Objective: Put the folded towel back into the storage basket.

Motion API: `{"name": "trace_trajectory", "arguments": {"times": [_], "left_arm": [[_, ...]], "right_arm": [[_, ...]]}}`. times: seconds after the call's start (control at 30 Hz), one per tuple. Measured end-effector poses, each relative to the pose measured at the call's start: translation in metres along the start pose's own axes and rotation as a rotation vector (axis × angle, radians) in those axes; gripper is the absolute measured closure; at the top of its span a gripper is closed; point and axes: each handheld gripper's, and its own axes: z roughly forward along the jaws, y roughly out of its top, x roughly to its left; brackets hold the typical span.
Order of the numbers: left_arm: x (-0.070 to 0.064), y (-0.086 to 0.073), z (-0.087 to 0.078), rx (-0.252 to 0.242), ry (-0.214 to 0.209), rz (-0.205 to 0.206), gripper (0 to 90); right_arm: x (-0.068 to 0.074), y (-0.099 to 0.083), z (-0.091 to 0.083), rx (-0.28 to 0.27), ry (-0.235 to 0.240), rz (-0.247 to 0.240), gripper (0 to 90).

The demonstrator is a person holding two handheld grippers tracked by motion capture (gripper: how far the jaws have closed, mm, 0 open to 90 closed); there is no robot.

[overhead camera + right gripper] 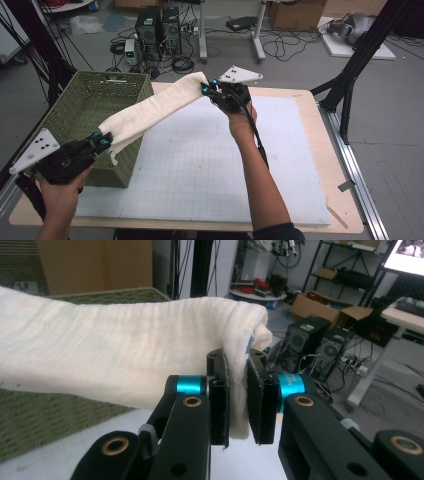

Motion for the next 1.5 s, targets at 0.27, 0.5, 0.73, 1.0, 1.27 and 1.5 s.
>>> {"name": "trace_trajectory", "arguments": {"times": [0.27,0.5,0.73,1.0,1.27,1.5], "left_arm": [[0.016,-0.003,-0.015,-0.010,0.060,-0.024,84.6],[0.025,-0.005,-0.026,-0.006,0.116,-0.022,84.6],[0.027,-0.005,-0.033,0.001,0.154,-0.001,84.6],[0.030,-0.005,-0.041,0.003,0.185,0.013,84.6],[0.038,-0.008,-0.049,0.003,0.212,-0.005,84.6],[0.048,-0.014,-0.056,0.013,0.234,-0.047,84.6]], "right_arm": [[0.012,0.023,0.042,0.016,0.023,-0.023,81.6],[0.021,0.032,0.067,0.013,0.033,-0.017,81.6],[0.029,0.046,0.089,0.010,0.044,-0.029,81.6],[0.038,0.052,0.115,0.011,0.057,-0.020,81.6],[0.046,0.058,0.136,0.016,0.072,-0.013,81.6],[0.059,0.061,0.160,0.028,0.080,-0.015,81.6]]}}
